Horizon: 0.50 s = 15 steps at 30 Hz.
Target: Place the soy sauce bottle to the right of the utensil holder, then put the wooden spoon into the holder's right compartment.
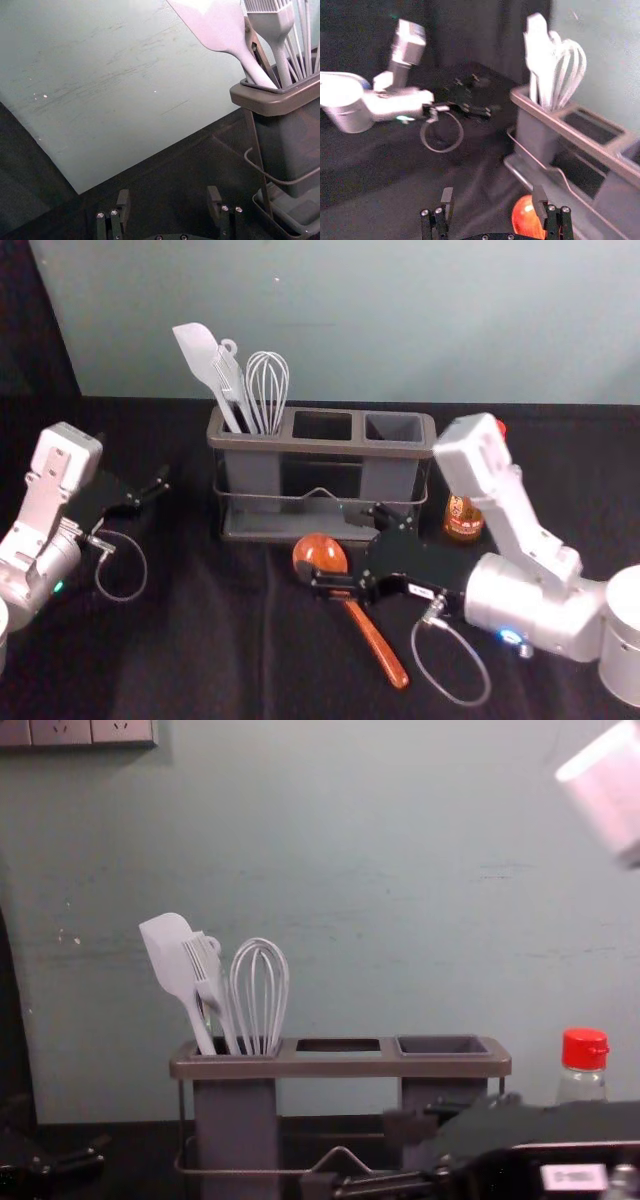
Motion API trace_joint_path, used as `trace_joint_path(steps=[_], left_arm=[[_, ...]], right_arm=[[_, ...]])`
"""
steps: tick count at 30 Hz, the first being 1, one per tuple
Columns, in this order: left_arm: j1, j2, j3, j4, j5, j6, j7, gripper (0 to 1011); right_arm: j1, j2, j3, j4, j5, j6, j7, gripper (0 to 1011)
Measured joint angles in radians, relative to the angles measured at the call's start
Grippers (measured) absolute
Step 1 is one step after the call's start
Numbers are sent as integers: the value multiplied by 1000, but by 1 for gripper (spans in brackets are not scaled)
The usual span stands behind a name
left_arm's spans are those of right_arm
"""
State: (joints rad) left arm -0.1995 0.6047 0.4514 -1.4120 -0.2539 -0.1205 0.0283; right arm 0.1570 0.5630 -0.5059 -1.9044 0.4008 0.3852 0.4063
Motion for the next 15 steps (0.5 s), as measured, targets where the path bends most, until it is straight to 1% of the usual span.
trace_joint_path(steps=[1, 5, 6, 7, 8, 11, 12, 15], left_arm=[[0, 0, 0, 0, 0, 0, 0, 1005], [0, 0, 0, 0, 0, 0, 0, 1005], [0, 0, 0, 0, 0, 0, 0, 1005], [0, 0, 0, 0, 0, 0, 0, 1005], [0, 0, 0, 0, 0, 0, 0, 1005], [0, 0, 0, 0, 0, 0, 0, 1005], [0, 0, 0, 0, 0, 0, 0, 1005], [0, 0, 0, 0, 0, 0, 0, 1005]], right_arm=[[7, -23, -2, 8, 2, 45, -28, 1003], [17, -67, -3, 27, 7, 122, -79, 1003], [21, -89, -1, 37, 7, 160, -106, 1003], [23, -100, 0, 42, 7, 177, -116, 1003], [27, -118, 0, 51, 7, 214, -137, 1003], [36, -139, 0, 68, 4, 257, -153, 1003], [42, -149, -3, 78, 1, 281, -157, 1003], [56, -165, -14, 103, -11, 320, -161, 1003]])
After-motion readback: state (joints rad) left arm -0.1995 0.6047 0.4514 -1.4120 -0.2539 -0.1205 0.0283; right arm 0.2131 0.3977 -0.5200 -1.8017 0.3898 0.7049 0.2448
